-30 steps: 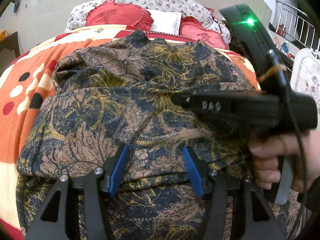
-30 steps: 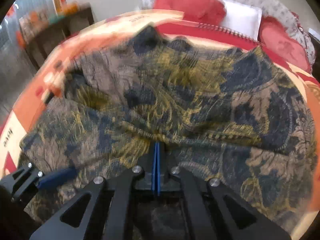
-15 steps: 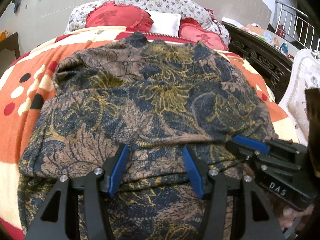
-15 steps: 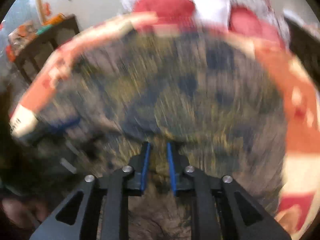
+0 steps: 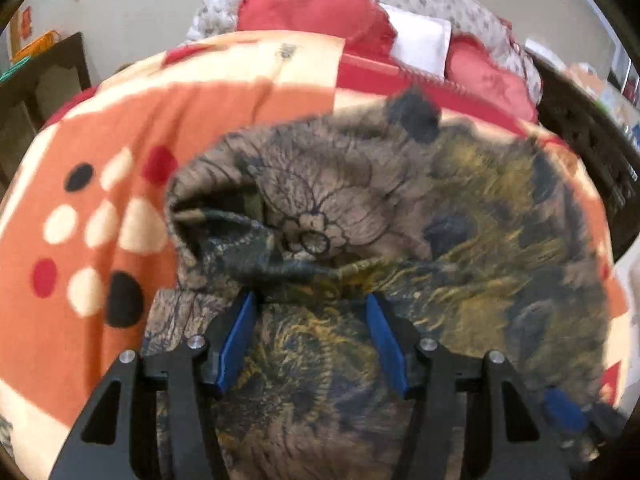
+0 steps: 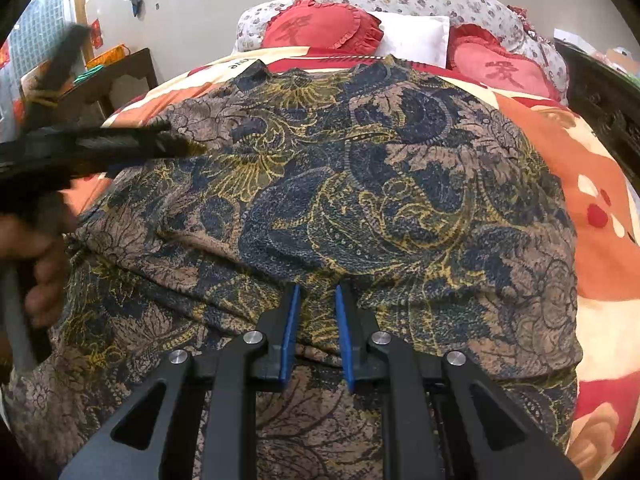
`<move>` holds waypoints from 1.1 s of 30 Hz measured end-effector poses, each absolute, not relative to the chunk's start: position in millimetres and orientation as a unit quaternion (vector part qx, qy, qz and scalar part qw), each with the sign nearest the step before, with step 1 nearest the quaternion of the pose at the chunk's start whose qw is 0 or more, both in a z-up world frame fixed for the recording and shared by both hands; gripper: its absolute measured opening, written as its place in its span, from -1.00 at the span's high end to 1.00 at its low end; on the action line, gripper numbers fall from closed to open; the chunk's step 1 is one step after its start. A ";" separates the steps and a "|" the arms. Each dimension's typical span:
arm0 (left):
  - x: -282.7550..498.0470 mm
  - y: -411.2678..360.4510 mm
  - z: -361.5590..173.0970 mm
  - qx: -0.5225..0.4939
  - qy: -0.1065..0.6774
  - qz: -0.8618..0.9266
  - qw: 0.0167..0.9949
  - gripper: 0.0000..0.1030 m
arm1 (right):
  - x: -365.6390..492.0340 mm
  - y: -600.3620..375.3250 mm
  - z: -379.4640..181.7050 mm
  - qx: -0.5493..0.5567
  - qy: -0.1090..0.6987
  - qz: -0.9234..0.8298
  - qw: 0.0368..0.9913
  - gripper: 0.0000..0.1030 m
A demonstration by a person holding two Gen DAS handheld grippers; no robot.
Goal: Fold small clothes
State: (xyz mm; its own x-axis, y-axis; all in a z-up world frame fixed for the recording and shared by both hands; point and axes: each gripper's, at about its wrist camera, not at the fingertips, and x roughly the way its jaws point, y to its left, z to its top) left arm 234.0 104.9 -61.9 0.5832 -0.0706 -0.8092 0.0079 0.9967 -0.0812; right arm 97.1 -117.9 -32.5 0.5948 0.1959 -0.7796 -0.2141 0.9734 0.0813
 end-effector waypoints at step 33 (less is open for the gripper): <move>156.3 86.4 -67.6 0.008 0.423 -0.048 0.905 -0.54 | 94.7 -118.2 -32.5 -0.007 0.432 0.111 0.895 0.61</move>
State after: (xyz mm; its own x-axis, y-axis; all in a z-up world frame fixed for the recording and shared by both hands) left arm 156.3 86.4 -67.6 0.6367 -0.0805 -0.7669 0.0943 0.9952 -0.0261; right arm 94.7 -118.2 -32.5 0.6016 0.1928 -0.7752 -0.2043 0.9753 0.0840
